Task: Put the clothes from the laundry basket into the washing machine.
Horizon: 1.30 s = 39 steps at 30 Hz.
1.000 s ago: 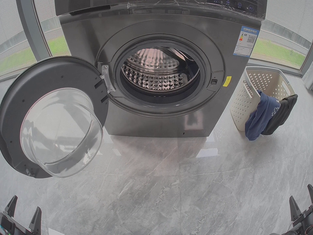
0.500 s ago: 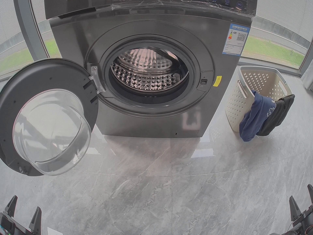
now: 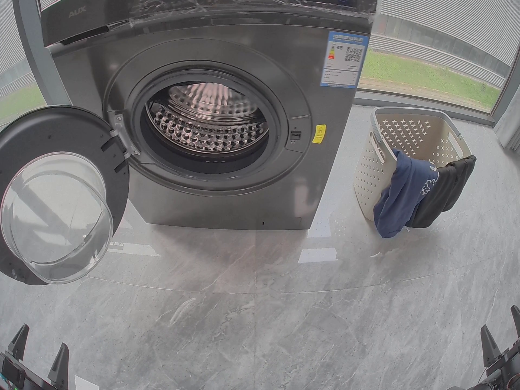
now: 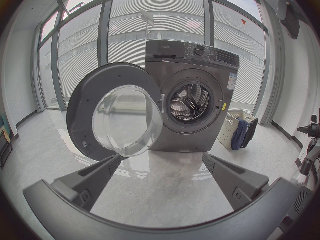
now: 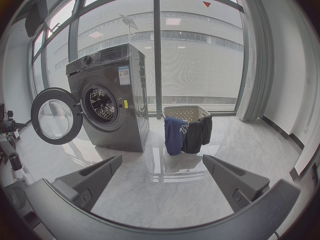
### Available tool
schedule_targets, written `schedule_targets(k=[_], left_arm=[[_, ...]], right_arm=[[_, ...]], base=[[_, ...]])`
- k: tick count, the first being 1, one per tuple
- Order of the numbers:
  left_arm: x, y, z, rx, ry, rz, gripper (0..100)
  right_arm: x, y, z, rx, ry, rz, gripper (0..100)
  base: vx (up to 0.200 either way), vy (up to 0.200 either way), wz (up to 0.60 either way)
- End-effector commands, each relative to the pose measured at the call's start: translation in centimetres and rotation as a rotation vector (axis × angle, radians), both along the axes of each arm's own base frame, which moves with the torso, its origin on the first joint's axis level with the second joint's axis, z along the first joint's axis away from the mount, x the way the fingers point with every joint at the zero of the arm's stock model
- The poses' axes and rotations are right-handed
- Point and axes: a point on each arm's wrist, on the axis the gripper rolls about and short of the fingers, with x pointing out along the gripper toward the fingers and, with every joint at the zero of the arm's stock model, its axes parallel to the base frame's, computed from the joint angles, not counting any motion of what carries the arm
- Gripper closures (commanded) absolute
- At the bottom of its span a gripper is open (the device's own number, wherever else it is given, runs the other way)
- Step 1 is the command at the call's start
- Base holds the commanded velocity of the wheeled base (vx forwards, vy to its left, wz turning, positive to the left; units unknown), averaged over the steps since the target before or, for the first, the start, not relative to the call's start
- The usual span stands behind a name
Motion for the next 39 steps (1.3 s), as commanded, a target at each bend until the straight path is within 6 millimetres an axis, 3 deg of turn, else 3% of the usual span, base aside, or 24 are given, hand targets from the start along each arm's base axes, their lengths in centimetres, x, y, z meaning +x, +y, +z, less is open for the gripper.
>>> schedule_targets(k=[1, 8, 26, 32, 39], left_arm=[[0.01, 0.00, -0.39, 0.000, 0.001, 0.000, 0], [0.01, 0.00, -0.39, 0.000, 0.001, 0.000, 0], [0.01, 0.00, -0.39, 0.001, 0.002, 0.000, 0], [0.01, 0.00, -0.39, 0.001, 0.002, 0.000, 0], [0.01, 0.00, -0.39, 0.001, 0.002, 0.000, 0]], right_arm=[[0.05, 0.00, -0.51, 0.000, 0.007, 0.000, 0], [0.05, 0.00, -0.51, 0.000, 0.007, 0.000, 0], [0.05, 0.00, -0.51, 0.000, 0.007, 0.000, 0], [0.05, 0.00, -0.51, 0.000, 0.007, 0.000, 0], [0.05, 0.00, -0.51, 0.000, 0.007, 0.000, 0]], base=[[0.000, -0.200, 0.00], [0.000, -0.029, 0.00], [0.200, 0.000, 0.00], [0.000, 0.000, 0.00], [0.000, -0.200, 0.00]])
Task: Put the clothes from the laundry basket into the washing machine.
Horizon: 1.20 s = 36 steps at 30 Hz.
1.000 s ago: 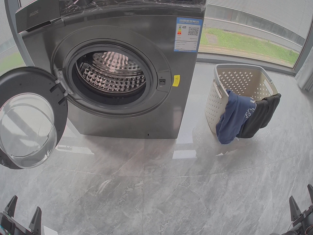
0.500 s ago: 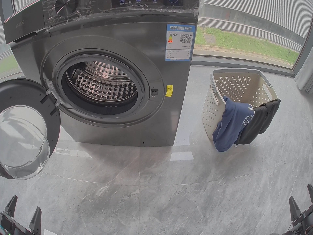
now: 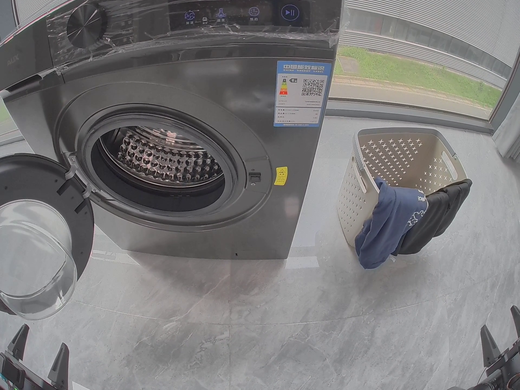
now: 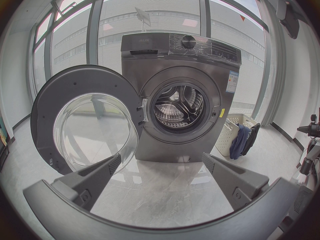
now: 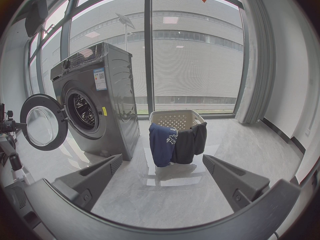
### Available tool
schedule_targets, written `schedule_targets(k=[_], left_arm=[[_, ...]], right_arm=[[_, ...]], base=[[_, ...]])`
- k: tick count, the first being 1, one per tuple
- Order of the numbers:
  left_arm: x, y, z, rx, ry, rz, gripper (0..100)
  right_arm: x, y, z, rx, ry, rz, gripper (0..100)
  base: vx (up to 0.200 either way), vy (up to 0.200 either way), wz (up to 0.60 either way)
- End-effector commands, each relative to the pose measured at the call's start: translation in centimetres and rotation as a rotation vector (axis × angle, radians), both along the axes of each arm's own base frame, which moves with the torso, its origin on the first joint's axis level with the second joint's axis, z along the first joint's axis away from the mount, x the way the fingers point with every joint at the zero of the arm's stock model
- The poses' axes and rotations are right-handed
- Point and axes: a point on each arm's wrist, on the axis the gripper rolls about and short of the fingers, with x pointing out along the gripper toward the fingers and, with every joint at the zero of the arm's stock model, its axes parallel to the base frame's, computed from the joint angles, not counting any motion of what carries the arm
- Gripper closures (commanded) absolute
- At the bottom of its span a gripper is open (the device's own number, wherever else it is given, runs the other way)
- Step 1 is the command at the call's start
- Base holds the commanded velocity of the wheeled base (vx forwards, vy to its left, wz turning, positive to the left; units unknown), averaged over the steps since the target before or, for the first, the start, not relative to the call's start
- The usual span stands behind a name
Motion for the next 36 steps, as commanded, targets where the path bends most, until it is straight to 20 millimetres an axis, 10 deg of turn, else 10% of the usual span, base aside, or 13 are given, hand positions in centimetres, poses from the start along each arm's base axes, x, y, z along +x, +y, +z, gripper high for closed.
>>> schedule_targets(k=[1, 36], left_arm=[[0.00, 0.00, -0.40, 0.000, 0.002, 0.000, 0], [0.00, 0.00, -0.40, 0.000, 0.002, 0.000, 0]], right_arm=[[0.03, 0.00, -0.52, 0.000, 0.005, 0.001, 0], [0.05, 0.00, -0.51, 0.000, 0.006, 0.001, 0]], base=[[0.000, -0.200, 0.00], [0.000, -0.143, 0.00]])
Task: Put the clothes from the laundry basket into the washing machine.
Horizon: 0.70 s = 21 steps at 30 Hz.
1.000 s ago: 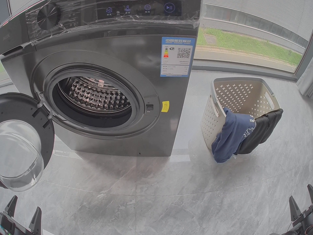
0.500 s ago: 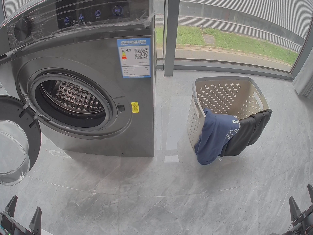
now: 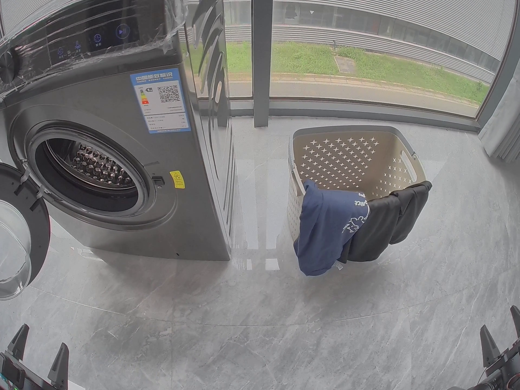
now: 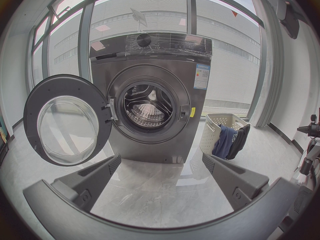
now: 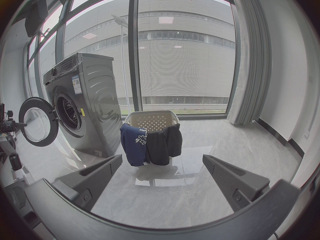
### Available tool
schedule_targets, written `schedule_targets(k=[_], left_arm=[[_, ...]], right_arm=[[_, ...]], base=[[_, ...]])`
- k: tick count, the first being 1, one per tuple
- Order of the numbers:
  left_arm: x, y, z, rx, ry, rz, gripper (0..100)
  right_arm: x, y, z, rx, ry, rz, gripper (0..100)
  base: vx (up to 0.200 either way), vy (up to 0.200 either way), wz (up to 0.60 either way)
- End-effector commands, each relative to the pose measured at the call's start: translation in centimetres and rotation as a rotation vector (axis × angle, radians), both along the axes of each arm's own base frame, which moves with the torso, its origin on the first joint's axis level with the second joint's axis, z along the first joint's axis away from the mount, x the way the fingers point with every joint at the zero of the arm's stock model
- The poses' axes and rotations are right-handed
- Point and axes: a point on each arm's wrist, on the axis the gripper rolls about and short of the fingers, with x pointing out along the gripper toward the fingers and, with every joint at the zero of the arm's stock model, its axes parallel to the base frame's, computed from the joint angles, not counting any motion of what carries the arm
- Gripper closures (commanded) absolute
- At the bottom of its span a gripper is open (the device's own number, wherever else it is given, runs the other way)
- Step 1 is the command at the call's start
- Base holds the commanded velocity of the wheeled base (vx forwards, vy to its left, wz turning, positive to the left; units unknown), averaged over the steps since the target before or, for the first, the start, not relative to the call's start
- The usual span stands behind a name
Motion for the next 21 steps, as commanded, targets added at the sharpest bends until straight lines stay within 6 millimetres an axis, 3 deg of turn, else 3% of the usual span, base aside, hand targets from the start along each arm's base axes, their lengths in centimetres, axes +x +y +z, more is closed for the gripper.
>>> schedule_targets(k=[1, 8, 17, 21], left_arm=[[0.02, 0.00, -0.43, 0.000, 0.003, 0.000, 0], [0.02, 0.00, -0.43, 0.000, 0.003, 0.000, 0], [0.01, 0.00, -0.39, 0.000, 0.002, -0.001, 0], [0.02, 0.00, -0.43, -0.002, 0.003, 0.000, 0]], right_arm=[[0.03, 0.00, -0.52, 0.000, 0.004, 0.000, 0], [0.03, 0.00, -0.52, 0.000, 0.004, 0.000, 0], [0.03, 0.00, -0.52, 0.000, 0.004, 0.000, 0], [0.04, 0.00, -0.51, 0.000, 0.005, 0.000, 0]], base=[[0.000, 0.000, 0.00], [0.171, 0.000, 0.00], [0.000, 0.000, 0.00], [0.000, -0.200, 0.00]])
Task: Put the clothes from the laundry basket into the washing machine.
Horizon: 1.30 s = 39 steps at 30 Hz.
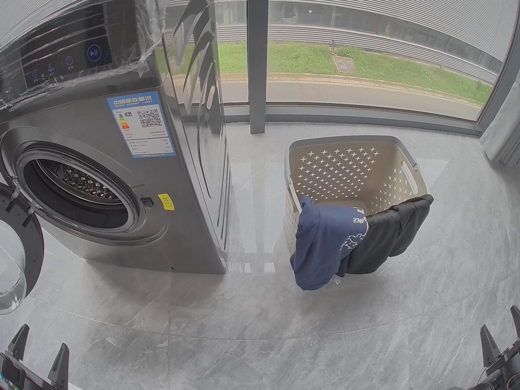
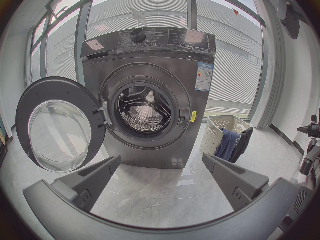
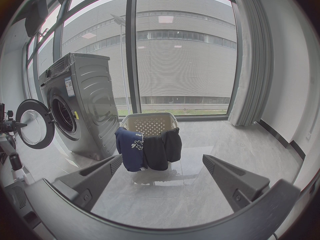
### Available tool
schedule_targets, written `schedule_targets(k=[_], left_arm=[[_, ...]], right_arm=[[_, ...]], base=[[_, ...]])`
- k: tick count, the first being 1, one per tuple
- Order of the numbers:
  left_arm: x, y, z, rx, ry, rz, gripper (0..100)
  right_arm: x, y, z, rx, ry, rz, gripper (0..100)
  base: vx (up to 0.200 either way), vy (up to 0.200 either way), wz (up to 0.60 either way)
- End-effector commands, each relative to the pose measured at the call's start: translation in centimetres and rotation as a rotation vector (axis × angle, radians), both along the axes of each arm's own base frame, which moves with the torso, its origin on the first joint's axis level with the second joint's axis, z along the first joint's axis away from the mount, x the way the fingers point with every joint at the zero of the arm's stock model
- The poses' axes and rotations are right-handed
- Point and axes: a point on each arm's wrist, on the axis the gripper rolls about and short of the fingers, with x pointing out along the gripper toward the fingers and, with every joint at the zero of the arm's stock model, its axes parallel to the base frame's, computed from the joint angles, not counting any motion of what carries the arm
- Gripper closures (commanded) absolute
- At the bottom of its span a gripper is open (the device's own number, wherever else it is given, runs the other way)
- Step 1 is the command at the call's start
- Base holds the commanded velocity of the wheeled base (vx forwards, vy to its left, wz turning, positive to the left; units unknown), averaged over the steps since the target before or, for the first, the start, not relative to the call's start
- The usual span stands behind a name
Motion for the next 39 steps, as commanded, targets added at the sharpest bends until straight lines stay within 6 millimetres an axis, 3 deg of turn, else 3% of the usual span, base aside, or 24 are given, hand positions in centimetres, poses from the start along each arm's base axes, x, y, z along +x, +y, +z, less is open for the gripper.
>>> schedule_targets(k=[1, 11, 23, 32, 39], left_arm=[[0.02, 0.00, -0.44, 0.000, 0.003, 0.001, 0], [0.02, 0.00, -0.44, -0.001, 0.003, 0.001, 0], [0.00, 0.00, -0.39, 0.000, 0.002, 0.001, 0], [0.00, 0.00, -0.39, -0.001, 0.001, 0.001, 0], [0.00, 0.00, -0.39, 0.000, 0.002, 0.001, 0]], right_arm=[[0.02, 0.00, -0.52, 0.000, 0.003, 0.001, 0], [0.02, 0.00, -0.52, 0.000, 0.003, 0.001, 0], [0.03, 0.01, -0.52, -0.003, 0.005, 0.007, 0], [0.02, 0.01, -0.52, -0.003, 0.003, 0.007, 0], [0.02, 0.01, -0.52, -0.003, 0.003, 0.007, 0]], base=[[0.000, -0.200, 0.00], [0.000, -0.200, 0.00], [0.000, 0.000, 0.00], [0.000, 0.000, -0.40], [0.000, -0.171, 0.00]])
